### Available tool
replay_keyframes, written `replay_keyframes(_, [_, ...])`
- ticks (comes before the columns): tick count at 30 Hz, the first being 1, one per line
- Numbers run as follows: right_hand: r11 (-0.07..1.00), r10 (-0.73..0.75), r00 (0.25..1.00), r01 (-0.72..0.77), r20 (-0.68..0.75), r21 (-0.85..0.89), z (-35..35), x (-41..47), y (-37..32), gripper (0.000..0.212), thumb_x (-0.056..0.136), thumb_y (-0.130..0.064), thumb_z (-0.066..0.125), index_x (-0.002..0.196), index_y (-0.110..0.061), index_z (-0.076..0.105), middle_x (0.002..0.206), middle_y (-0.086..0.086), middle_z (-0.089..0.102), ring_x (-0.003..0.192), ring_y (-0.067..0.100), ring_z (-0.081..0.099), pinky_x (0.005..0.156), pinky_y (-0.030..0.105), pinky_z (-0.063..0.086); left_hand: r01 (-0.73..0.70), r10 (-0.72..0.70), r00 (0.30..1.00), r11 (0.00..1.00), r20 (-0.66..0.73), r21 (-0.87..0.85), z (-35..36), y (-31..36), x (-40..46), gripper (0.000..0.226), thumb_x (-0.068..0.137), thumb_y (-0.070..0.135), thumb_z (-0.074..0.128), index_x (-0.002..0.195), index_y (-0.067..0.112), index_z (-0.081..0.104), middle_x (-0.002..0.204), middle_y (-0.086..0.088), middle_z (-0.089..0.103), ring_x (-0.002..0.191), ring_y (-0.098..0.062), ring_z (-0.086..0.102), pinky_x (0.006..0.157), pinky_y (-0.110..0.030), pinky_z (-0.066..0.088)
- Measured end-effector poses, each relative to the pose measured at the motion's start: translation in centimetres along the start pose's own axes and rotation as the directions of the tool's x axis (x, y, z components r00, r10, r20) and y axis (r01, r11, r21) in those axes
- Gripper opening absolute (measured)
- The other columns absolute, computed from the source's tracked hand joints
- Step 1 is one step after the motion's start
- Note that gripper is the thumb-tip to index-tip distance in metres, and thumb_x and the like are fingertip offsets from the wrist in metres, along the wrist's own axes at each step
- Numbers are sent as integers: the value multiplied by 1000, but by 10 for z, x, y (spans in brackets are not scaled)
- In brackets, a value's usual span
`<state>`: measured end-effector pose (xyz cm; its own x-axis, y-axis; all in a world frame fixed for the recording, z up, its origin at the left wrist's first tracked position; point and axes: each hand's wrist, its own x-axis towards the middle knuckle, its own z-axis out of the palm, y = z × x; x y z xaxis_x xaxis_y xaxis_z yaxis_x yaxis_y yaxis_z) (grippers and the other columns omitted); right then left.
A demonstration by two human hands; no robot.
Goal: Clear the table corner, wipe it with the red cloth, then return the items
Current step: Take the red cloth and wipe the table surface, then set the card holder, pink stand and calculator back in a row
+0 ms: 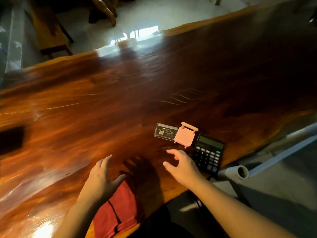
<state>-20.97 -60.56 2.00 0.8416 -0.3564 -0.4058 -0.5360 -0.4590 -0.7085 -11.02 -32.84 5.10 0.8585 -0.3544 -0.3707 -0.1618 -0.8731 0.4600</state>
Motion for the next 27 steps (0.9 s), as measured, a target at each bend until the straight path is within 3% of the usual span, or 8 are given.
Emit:
replay_keyframes(6, [986,-27,965,-17,-261,-168,-35,13,-10,64,86,-44,75,144,-36,46,144,-7,47,132,16,45,94,32,46,-251,249,968,967,42,54,-1,42,72,86,81,49,73,150,19,33,147,-9,43,134,-30,40,108,-40,36])
replay_keyframes(9, [960,-74,938,-25,-338,-277,-51,24,-19,75,83,-38,79,145,-40,37,150,-3,40,139,21,34,101,44,48,-354,346,933,931,100,87,4,66,114,87,81,45,74,151,20,29,151,-9,39,137,-29,36,109,-41,37])
replay_keyframes(12, [891,-102,925,-79,-366,-447,-58,42,-22,89,81,-38,80,153,-30,30,161,3,28,151,25,14,111,55,42,-417,398,906,898,145,140,13,88,155,87,80,41,74,152,22,28,154,-7,35,142,-31,28,111,-47,36])
replay_keyframes(15, [785,-126,945,-92,-303,-613,-59,58,-19,111,77,-49,82,159,-23,12,167,7,16,155,28,3,120,51,23,-482,451,873,856,185,189,26,109,182,89,78,39,76,151,21,28,154,-7,35,145,-34,23,110,-52,36])
replay_keyframes(19, [687,-130,962,-87,-241,-721,-48,75,-4,126,72,-56,84,159,-20,-1,168,12,14,155,34,4,122,49,5,-546,470,831,792,298,273,53,125,208,94,75,40,80,152,24,27,155,-4,34,146,-30,23,109,-51,37])
replay_keyframes(23, [635,-136,964,-91,-228,-767,-39,80,9,126,75,-47,85,160,-18,-4,167,14,16,155,34,9,123,48,5,-577,467,809,747,358,329,72,133,218,89,77,39,79,151,25,30,149,-3,40,137,-27,35,103,-47,43])
replay_keyframes(27, [636,-170,951,-94,-258,-766,-37,84,16,117,77,-27,85,160,-17,4,162,11,27,150,32,20,122,46,22,-582,493,809,748,320,320,77,136,227,65,87,30,70,145,25,40,138,-4,48,125,-27,45,97,-44,46])
